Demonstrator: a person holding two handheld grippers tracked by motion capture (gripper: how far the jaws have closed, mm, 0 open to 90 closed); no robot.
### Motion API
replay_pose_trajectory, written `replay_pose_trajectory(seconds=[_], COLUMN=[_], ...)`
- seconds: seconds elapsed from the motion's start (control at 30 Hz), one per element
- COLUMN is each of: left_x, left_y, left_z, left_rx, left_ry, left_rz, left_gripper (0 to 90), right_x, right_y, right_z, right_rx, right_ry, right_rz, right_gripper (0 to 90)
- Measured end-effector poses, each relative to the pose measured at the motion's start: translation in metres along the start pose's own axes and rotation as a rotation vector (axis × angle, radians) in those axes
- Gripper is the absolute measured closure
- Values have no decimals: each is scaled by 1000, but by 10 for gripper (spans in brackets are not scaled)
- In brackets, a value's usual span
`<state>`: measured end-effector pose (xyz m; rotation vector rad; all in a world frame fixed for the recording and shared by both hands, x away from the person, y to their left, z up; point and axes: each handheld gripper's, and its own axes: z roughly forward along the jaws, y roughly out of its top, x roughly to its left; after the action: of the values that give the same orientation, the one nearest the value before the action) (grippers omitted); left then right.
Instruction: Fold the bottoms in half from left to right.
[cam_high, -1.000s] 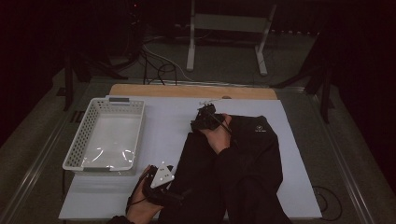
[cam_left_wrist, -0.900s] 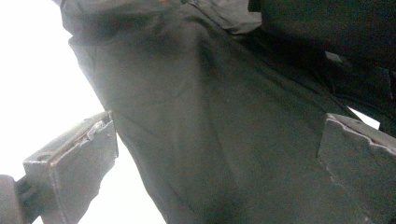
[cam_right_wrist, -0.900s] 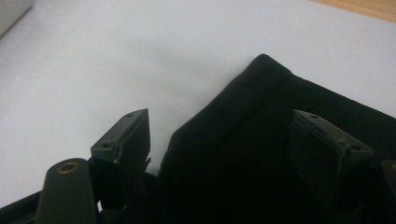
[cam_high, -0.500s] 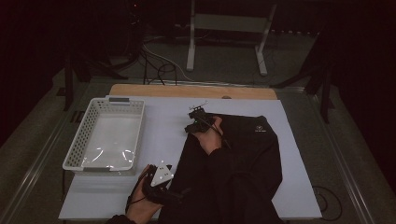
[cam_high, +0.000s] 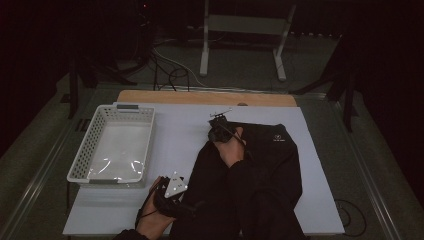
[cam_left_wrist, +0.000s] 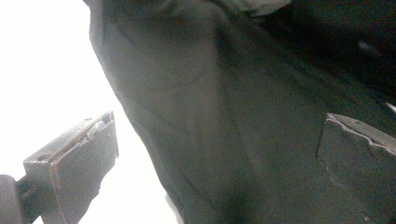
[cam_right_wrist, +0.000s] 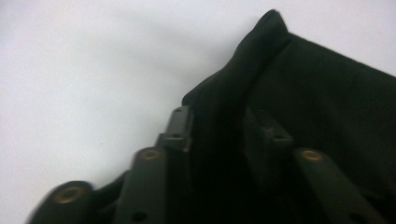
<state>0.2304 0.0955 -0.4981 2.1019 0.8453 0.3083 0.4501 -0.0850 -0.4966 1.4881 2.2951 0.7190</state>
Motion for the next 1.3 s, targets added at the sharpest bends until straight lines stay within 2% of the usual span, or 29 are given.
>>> replay_pose_trajectory(seconds=[0.1, 0.2, 0.27, 0.33, 0.4, 0.47, 0.53, 0.6, 0.67, 0.77, 0.87, 0.93, 1.0, 1.07, 1.17, 1.3], left_x=[2, 2, 2, 3, 4, 6, 9, 12, 13, 12, 10, 9, 3, -2, -10, -13], left_y=[0, -1, -1, -2, -2, -5, -7, -9, -9, -10, -10, -10, -9, -5, 0, 1], left_z=[3, 5, 6, 7, 10, 13, 15, 18, 17, 16, 15, 15, 13, 9, 4, 2], left_rx=[22, 45, 64, 67, 96, 117, 140, 155, 149, 151, 157, 172, 161, 127, 91, 68], left_ry=[1, -1, 3, 6, 24, 25, 45, 42, 32, 5, -40, -87, -130, -182, -233, -270], left_rz=[-13, -24, -33, -45, -56, -76, -92, -112, -119, -117, -115, -113, -90, -75, -43, -34], left_gripper=[15, 40, 65, 137, 189, 232, 251, 275, 315, 407, 592, 755, 866, 888, 892, 891], right_x=[-2, -5, -7, -9, -11, -13, -14, -14, -14, -15, -16, -17, -17, -17, -13, -1], right_y=[0, 2, 3, 4, 4, 5, 5, 5, 6, 7, 8, 9, 10, 12, 16, 21], right_z=[-3, -7, -10, -12, -14, -15, -15, -16, -16, -17, -17, -18, -18, -17, -16, -13], right_rx=[-14, -34, -46, -50, -56, -57, -61, -64, -65, -72, -73, -75, -78, -77, -78, -78], right_ry=[18, 34, 41, 48, 45, 51, 59, 58, 58, 60, 76, 78, 81, 81, 91, 106], right_rz=[-18, -2, 0, 3, 6, 10, 15, 15, 10, 10, 31, 37, 43, 44, 43, 27], right_gripper=[828, 850, 851, 851, 850, 850, 850, 850, 850, 850, 850, 851, 851, 852, 854, 856])
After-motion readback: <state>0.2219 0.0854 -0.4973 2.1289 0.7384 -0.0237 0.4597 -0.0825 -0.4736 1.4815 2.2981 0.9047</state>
